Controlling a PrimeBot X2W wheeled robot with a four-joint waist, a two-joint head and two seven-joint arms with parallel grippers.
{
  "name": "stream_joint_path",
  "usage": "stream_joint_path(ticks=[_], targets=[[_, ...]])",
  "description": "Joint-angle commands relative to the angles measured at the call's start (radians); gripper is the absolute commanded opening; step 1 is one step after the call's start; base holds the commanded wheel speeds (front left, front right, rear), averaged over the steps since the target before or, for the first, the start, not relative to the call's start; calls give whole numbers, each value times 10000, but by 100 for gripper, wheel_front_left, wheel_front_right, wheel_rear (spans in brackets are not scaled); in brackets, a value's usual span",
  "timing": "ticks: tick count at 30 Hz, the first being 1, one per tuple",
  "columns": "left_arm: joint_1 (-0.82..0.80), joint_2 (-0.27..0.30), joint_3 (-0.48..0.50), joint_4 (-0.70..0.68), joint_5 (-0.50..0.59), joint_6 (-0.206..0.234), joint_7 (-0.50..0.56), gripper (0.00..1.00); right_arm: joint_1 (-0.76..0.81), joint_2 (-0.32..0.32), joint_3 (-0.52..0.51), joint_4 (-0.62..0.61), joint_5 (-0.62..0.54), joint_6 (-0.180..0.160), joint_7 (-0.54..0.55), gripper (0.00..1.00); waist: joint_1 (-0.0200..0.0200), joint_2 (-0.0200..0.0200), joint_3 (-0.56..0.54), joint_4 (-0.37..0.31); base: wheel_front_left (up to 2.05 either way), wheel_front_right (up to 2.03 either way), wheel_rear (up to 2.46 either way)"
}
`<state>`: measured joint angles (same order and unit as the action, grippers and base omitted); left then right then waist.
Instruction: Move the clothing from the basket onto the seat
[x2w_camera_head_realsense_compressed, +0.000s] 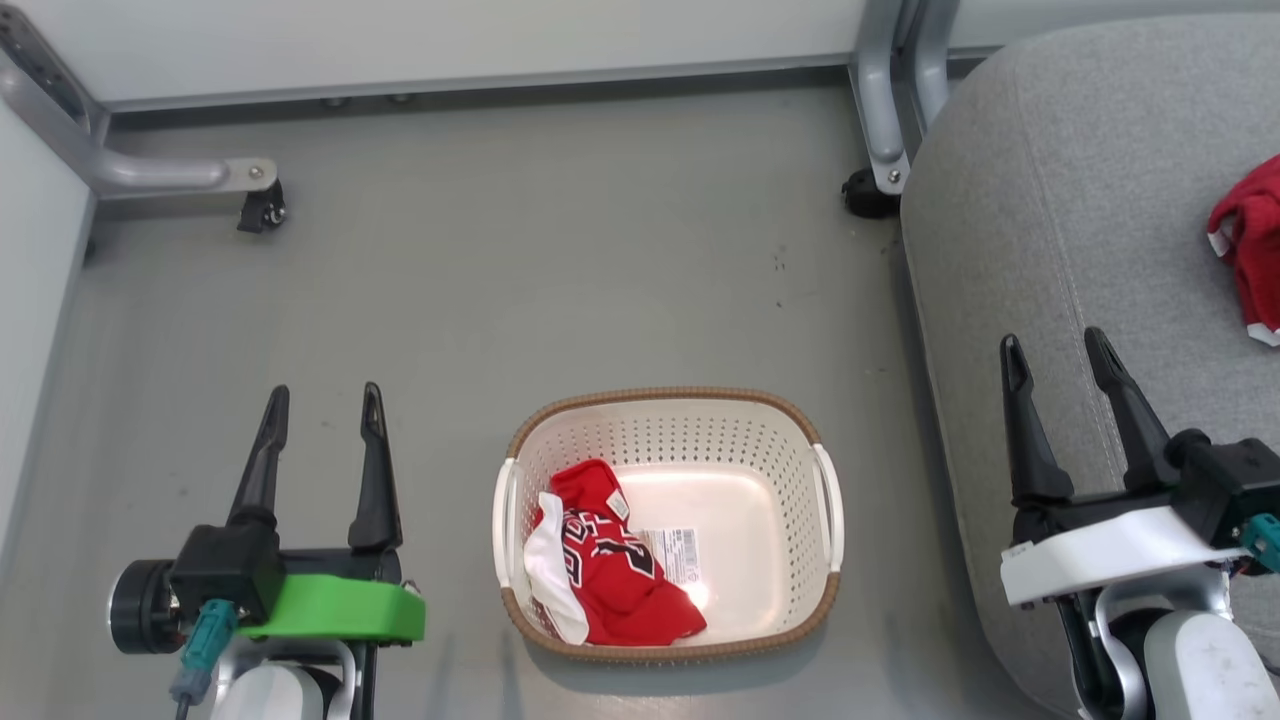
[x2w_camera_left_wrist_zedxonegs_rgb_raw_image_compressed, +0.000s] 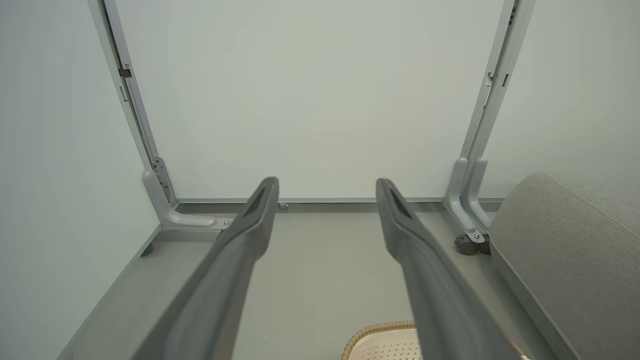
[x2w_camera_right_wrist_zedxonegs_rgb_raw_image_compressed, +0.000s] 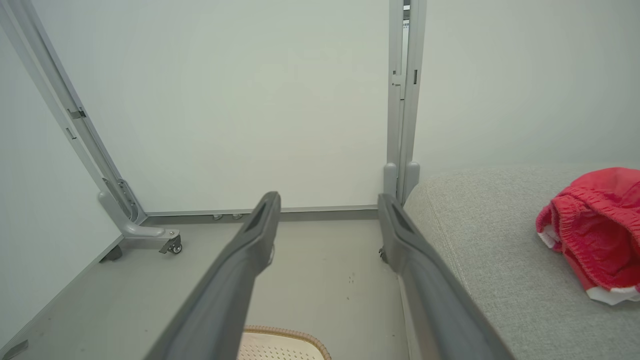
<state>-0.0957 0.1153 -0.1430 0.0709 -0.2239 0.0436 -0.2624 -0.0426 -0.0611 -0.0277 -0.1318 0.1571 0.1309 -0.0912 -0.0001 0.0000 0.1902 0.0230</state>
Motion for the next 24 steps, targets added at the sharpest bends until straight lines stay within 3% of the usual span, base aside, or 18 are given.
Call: stream_joint_path(ticks=[1, 24], targets=[[217, 1, 37, 68, 173, -89, -34, 100, 232, 13, -14, -1, -2, -3, 38, 100, 1, 0, -314, 103, 0, 0, 0], [939, -209, 39, 898, 873, -690, -33, 100, 1233, 98, 61, 139, 103, -3, 398, 100, 1, 0, -1187, -166, 0, 0, 0]])
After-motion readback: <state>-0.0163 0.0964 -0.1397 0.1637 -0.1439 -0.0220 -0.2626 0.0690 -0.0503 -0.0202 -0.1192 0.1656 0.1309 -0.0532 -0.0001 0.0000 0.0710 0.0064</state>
